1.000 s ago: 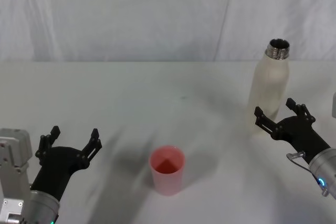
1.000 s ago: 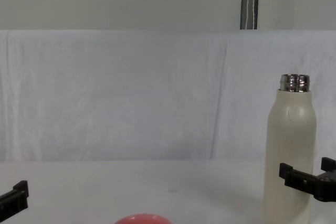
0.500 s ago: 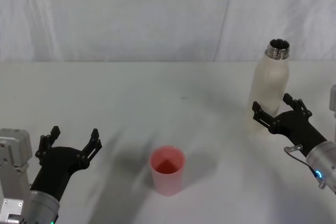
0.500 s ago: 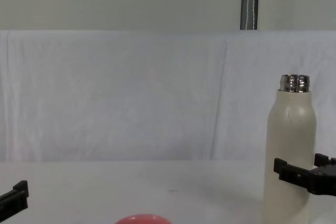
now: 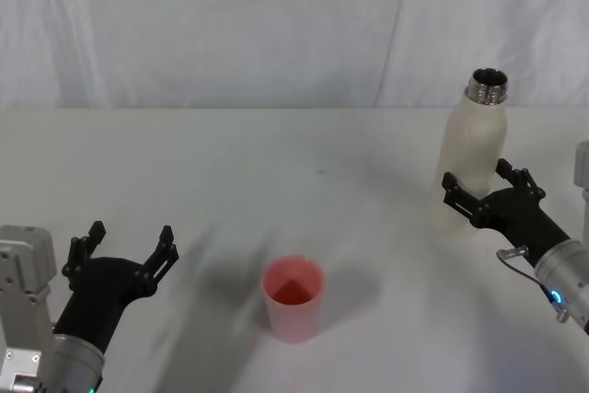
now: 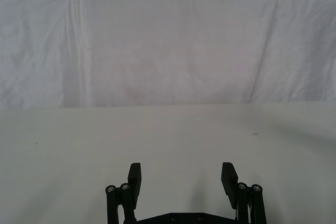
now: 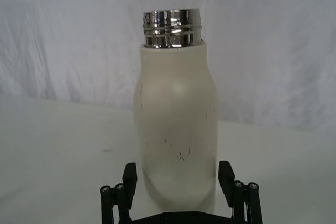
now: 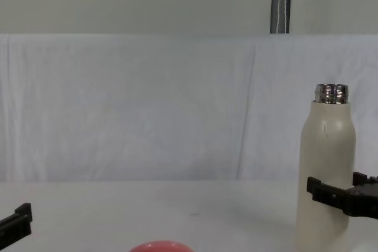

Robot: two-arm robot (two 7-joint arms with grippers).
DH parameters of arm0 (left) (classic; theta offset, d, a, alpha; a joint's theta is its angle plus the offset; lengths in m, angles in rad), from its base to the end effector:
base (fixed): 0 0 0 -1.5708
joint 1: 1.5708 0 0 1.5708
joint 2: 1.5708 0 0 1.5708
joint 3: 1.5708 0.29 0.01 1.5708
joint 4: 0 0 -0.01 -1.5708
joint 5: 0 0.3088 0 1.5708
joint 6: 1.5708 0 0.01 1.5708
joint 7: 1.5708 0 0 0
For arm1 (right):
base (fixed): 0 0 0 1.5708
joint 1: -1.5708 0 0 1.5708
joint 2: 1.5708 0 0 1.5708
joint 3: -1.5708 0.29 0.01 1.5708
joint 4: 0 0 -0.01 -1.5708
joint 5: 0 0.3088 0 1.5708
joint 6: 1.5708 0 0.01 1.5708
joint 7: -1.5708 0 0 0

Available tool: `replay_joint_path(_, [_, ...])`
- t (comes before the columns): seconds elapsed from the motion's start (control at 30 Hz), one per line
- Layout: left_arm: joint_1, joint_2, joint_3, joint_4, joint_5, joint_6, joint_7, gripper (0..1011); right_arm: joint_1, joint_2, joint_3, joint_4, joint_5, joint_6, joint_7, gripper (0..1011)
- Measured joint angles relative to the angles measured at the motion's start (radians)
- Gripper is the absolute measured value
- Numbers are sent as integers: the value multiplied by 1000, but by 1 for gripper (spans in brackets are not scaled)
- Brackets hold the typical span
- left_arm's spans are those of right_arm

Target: Grasp the thermos with one hand and pour water into the cup lid.

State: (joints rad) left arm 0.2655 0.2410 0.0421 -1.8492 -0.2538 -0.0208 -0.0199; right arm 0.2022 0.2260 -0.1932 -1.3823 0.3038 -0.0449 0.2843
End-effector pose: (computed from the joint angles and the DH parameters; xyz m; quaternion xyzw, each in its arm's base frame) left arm 0.2529 0.0376 -0.2853 -0.0174 0.0064 0.6616 0.7496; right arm 0.3820 -0.0205 -0.2931 0.0237 0.0085 -0.5419 0.8401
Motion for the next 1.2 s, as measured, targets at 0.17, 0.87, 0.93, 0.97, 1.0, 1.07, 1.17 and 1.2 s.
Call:
replay_joint_path(0.17, [0, 0, 0, 0, 0, 0, 0, 1001, 16, -4, -4, 29, 0, -1, -1, 1001])
replay_joint_path(0.87, [0, 0, 0, 0, 0, 0, 0, 1001, 85, -17, -25, 123, -5, -10, 16, 1001])
replay_joint_path(0.93, [0, 0, 0, 0, 0, 0, 0, 1001, 90, -19, -26, 132, -5, -11, 16, 1001])
replay_joint_path(0.97, [0, 0, 0, 0, 0, 0, 0, 1001, 91, -20, -26, 134, -6, -12, 16, 1001])
replay_joint_path(1.0, [0, 0, 0, 0, 0, 0, 0, 1001, 93, -21, -27, 138, -6, -13, 16, 1001])
replay_joint_path(1.07, [0, 0, 0, 0, 0, 0, 0, 1001, 95, -22, -27, 142, -6, -14, 16, 1001])
replay_joint_path(1.17, [0, 0, 0, 0, 0, 0, 0, 1001, 95, -22, -27, 143, -7, -14, 16, 1001])
replay_joint_path(1.2, [0, 0, 0, 0, 0, 0, 0, 1001, 95, -22, -27, 143, -7, -14, 16, 1001])
